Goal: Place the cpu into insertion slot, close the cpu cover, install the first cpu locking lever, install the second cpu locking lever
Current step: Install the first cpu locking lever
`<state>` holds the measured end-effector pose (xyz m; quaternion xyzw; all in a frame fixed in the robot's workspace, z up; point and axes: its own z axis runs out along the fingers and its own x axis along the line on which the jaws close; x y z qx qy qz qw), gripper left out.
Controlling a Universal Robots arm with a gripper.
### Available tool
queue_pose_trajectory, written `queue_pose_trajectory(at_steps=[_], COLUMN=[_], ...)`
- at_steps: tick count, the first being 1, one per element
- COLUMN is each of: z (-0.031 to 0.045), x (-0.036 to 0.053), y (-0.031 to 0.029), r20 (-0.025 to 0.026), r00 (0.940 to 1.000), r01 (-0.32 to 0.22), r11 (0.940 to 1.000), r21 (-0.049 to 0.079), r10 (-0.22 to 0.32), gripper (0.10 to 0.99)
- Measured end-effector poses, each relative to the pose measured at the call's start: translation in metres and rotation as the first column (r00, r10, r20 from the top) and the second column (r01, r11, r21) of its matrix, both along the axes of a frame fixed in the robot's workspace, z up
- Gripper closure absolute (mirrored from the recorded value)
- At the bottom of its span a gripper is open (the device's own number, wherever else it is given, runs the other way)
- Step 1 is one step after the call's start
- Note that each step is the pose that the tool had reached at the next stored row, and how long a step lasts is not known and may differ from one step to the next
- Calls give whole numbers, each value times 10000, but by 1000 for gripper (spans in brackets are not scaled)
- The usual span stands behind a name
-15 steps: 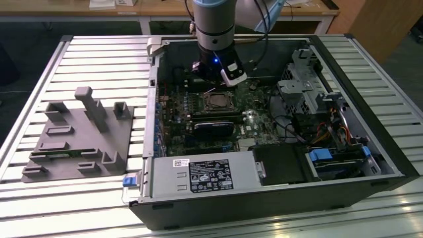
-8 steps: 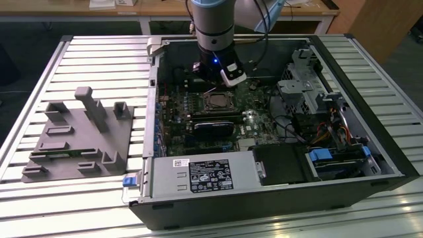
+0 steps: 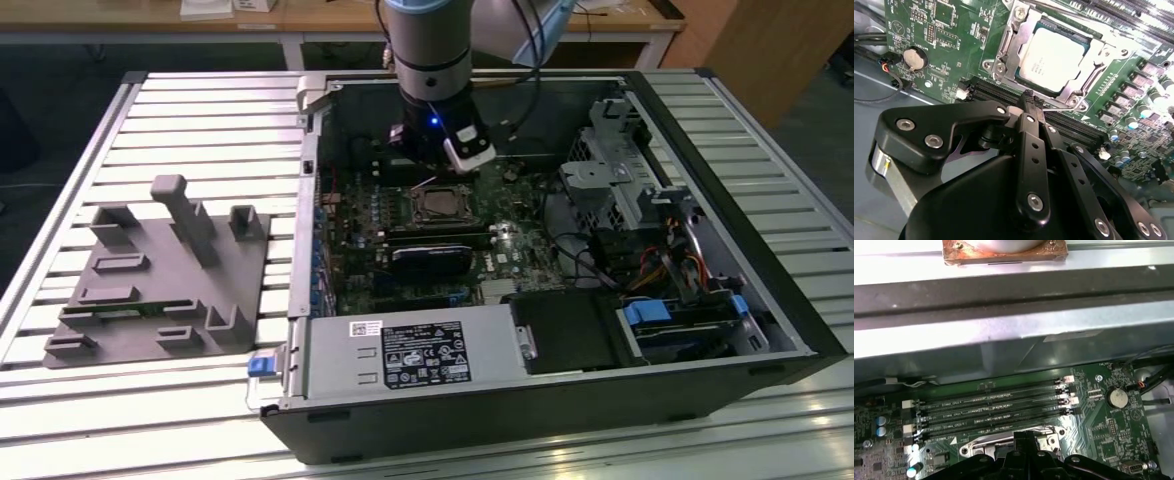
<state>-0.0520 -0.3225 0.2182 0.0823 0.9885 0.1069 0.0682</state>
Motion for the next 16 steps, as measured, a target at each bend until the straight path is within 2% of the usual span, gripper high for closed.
queue_pose_trajectory(at_steps=[5, 10, 11, 12, 16], z=[-15, -23, -25, -28, -43], x=[0, 0, 0, -1, -5], y=[68, 135, 139, 142, 147], r20=[0, 11, 37, 85, 390], r00=[10000, 10000, 10000, 10000, 9992], r01=[4, 6, 8, 12, 46], r11=[10000, 10000, 9999, 9999, 9997], r21=[-10, -97, -118, -141, -246], r10=[-4, -6, -8, -11, -36], gripper=[980, 980, 980, 980, 980])
